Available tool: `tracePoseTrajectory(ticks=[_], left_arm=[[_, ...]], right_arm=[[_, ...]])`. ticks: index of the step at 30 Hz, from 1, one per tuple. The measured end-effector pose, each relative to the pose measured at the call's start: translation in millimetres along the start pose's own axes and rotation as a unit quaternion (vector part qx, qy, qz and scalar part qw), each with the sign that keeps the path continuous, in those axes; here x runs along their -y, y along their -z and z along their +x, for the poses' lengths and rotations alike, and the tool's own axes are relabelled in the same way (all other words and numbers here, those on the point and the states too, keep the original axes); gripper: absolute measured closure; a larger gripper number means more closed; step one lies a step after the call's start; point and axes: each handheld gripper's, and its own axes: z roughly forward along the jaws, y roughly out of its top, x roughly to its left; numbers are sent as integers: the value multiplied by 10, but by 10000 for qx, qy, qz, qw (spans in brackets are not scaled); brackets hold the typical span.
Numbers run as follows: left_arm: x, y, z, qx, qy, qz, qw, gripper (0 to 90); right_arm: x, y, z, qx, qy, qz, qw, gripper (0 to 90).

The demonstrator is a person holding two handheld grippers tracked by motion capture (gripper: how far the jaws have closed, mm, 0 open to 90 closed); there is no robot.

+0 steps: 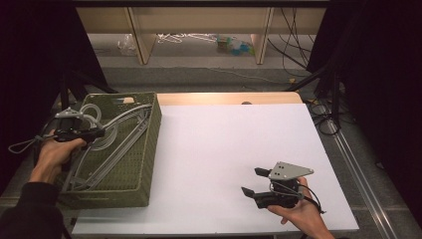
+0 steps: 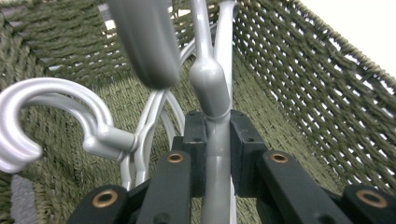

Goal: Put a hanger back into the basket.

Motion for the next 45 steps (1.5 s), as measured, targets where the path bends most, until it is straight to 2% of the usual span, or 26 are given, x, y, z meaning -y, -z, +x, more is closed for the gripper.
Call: tracePoseTrajectory(ticks=[1,3,6,7,8,9,13,16,18,20,25,27,29,32,35,36,37,39,41,45], left_arm=[[4,-20,-13,-3,42,54,10000,785],[20,-34,7,-111,-144,287,9994,783],[54,-60,25,-223,131,126,9996,780],[59,-44,50,-252,-6,264,9993,780],[67,-53,54,-317,-5,240,9992,780],[75,-71,48,-375,106,151,9991,780],[125,-102,118,-633,225,335,9972,768],[154,-118,144,-704,328,339,9964,762],[174,-138,156,-687,384,162,9968,760],[159,-116,154,-743,416,351,9958,749],[190,-122,177,-909,541,377,9937,717],[202,-118,187,-896,664,389,9930,688],[201,-109,182,-967,653,386,9924,678],[198,-115,166,-1111,744,316,9905,606],[204,-117,163,-1167,711,296,9902,612],[206,-115,159,-1140,616,339,9910,639],[209,-127,148,-1147,638,314,9909,701],[209,-135,151,-1153,609,374,9908,753],[212,-152,154,-1228,575,424,9899,759],[222,-171,180,-1218,610,471,9896,762]], right_arm=[[-2,0,1,-4,-19,-4,10000,258],[-2,1,0,-5,-20,-2,10000,258],[-3,2,0,1,-12,-11,10000,258],[-4,2,0,0,-13,-12,10000,258],[-2,2,0,-3,-4,-5,10000,258],[-1,1,0,-3,-4,-3,10000,258],[-3,2,2,0,-9,-4,10000,258],[-8,4,-7,16,0,-23,10000,258],[-4,6,-5,3,-4,-3,10000,258],[-8,5,-7,4,20,-20,10000,258],[-9,2,0,9,2,-25,10000,258],[-8,0,0,1,-3,-23,10000,258],[-7,-1,-1,2,0,-16,10000,258],[-9,2,2,7,-1,-19,10000,258],[-10,-1,0,6,-3,-19,10000,258],[-9,-1,1,4,-6,-22,10000,258],[-7,0,1,3,-3,-22,10000,258],[-9,-2,-1,6,-7,-18,10000,258],[-9,-1,2,-1,-4,-17,10000,258],[-8,-2,-1,2,-3,-18,10000,258]])
